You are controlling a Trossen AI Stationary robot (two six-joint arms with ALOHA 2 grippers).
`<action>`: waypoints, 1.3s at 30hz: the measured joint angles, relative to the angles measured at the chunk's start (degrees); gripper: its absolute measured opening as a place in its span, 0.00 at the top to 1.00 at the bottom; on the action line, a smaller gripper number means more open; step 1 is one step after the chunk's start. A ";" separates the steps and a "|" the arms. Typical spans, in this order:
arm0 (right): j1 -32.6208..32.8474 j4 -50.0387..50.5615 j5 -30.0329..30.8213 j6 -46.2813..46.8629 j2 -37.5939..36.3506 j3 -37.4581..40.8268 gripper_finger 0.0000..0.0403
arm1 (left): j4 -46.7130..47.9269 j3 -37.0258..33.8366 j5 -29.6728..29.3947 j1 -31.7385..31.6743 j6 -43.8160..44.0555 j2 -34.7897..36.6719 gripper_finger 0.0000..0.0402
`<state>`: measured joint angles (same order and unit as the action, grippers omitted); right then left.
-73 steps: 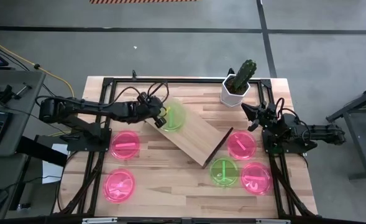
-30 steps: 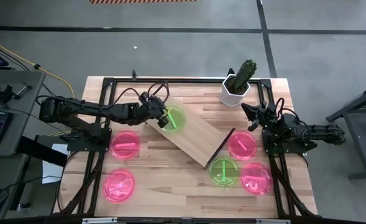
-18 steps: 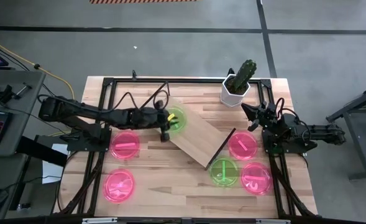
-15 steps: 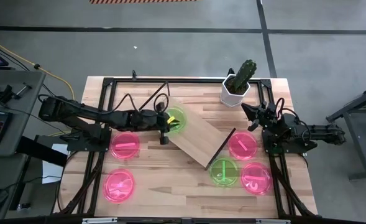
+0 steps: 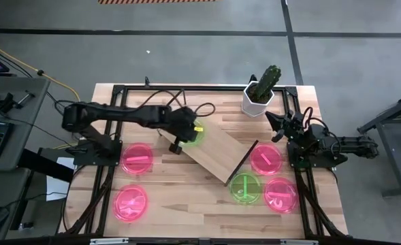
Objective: Place and stack plates onto a shelf
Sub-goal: Put the green plate on the shelf
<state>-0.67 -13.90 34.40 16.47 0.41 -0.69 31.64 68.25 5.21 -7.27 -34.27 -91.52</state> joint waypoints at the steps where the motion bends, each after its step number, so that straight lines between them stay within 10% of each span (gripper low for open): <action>1: 0.00 0.38 -0.04 0.00 -0.02 0.00 1.00 | -0.63 0.00 1.42 -0.42 -0.65 -1.00 1.00; 16: 0.00 1.97 0.08 -0.46 0.32 0.00 1.00 | -12.92 0.00 6.50 2.57 -6.63 -11.37 1.00; 39: 0.00 3.00 -0.09 0.04 0.83 0.00 1.00 | -14.68 0.00 -0.80 0.90 -7.59 -15.14 1.00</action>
<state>-0.67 -10.90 34.30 16.51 1.23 -0.69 16.96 68.25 4.41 -6.37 -41.86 -106.65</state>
